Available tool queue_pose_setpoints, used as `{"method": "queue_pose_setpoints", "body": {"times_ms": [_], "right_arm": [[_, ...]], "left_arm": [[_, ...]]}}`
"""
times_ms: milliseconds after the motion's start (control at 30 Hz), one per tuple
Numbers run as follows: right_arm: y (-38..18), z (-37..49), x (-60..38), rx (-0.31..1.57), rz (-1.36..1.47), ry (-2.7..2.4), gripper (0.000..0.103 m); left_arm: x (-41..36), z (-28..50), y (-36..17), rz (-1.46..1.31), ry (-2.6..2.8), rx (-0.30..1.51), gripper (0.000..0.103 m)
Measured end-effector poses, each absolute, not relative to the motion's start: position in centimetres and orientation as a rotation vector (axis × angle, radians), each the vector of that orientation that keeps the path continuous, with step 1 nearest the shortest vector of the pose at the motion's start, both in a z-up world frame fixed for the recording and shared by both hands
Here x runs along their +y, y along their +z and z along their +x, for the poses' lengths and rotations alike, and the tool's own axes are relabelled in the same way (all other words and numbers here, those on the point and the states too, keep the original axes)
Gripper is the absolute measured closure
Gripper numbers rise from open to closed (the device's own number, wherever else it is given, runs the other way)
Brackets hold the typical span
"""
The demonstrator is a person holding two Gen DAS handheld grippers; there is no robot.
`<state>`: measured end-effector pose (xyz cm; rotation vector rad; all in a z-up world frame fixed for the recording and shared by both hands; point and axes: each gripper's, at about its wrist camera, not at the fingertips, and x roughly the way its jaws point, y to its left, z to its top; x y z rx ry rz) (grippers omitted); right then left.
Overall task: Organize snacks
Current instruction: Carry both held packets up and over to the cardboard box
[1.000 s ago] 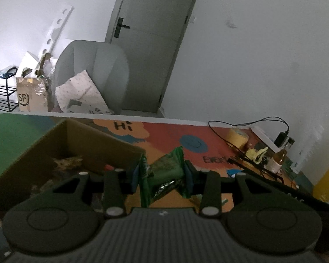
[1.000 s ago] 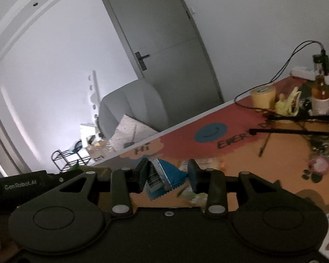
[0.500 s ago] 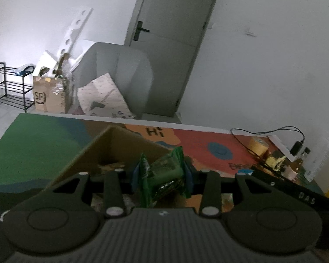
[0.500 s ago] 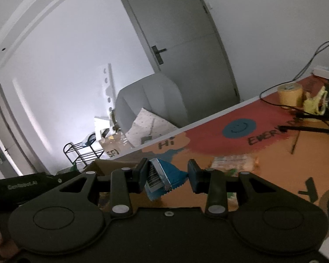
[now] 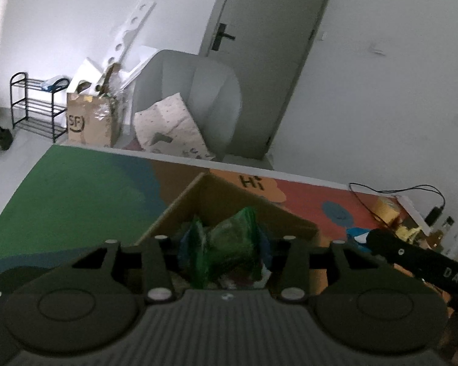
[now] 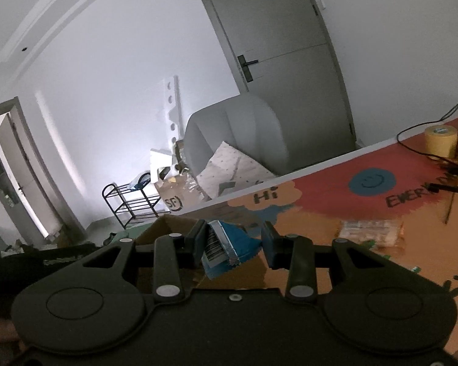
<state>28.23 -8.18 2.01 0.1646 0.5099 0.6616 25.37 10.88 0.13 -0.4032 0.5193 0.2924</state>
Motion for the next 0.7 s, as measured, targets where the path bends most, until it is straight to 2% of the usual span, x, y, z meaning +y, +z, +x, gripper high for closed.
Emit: {"method": "queue_pose_setpoints", "body": {"times_ms": [33, 100, 167, 500, 700], "right_arm": [[2.0, 28.3, -7.8, 0.512, 0.162, 0.665, 0.066], [2.0, 28.3, -7.1, 0.516, 0.16, 0.676, 0.066], [1.9, 28.4, -6.5, 0.52, 0.154, 0.683, 0.066], [1.8, 29.5, -2.8, 0.548, 0.145, 0.727, 0.066], [2.2, 29.6, -1.2, 0.548, 0.144, 0.761, 0.066]], "left_arm": [[11.1, 25.3, 0.1, -0.412, 0.295, 0.517, 0.053], [11.5, 24.9, 0.1, -0.425, 0.289, 0.507, 0.037], [11.8, 24.5, 0.0, -0.426, 0.298, 0.497, 0.032], [13.4, 23.3, 0.0, -0.453, 0.331, 0.49, 0.032], [13.8, 23.2, -0.1, -0.469, 0.341, 0.484, 0.027]]}}
